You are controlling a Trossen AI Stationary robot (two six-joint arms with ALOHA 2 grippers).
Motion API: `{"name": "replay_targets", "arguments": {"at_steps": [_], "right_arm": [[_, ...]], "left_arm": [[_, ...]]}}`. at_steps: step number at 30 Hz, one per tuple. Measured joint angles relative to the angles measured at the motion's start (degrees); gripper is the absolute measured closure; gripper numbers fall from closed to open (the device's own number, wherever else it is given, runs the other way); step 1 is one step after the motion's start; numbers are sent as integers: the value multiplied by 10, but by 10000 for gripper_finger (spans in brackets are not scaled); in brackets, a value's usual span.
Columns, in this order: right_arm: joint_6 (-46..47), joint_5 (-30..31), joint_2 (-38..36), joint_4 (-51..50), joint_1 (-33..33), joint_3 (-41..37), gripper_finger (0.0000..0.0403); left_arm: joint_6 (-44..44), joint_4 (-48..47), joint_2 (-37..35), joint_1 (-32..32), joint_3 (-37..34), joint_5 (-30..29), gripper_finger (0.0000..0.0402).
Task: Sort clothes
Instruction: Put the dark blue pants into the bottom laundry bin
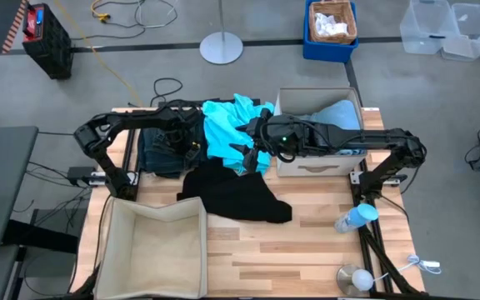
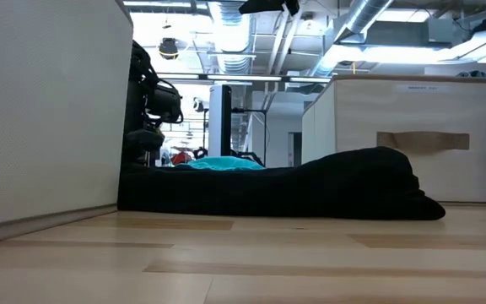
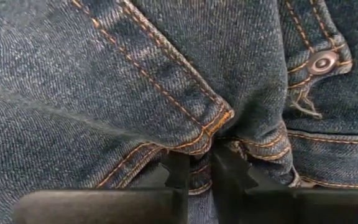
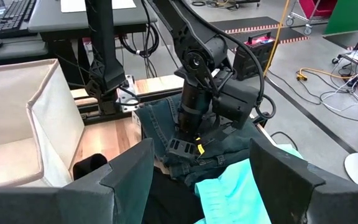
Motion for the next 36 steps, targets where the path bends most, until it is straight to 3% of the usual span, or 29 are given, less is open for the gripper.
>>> {"name": "replay_targets", "arguments": {"at_steps": [6,12,27,36], "right_arm": [[-1,0,0,0,0,0,127],[-1,0,0,0,0,0,127],[-11,1,0,0,-4,0,127],[-21,1,0,1,-4,0,127]], "left_arm": [[21,-14,-7,-1,0,3,370],[16,-37,-80,-8,4,-19,391],[-34,-185,-283,-13,146,-80,394],[-26,-243,-289,-11,186,-85,394]]}}
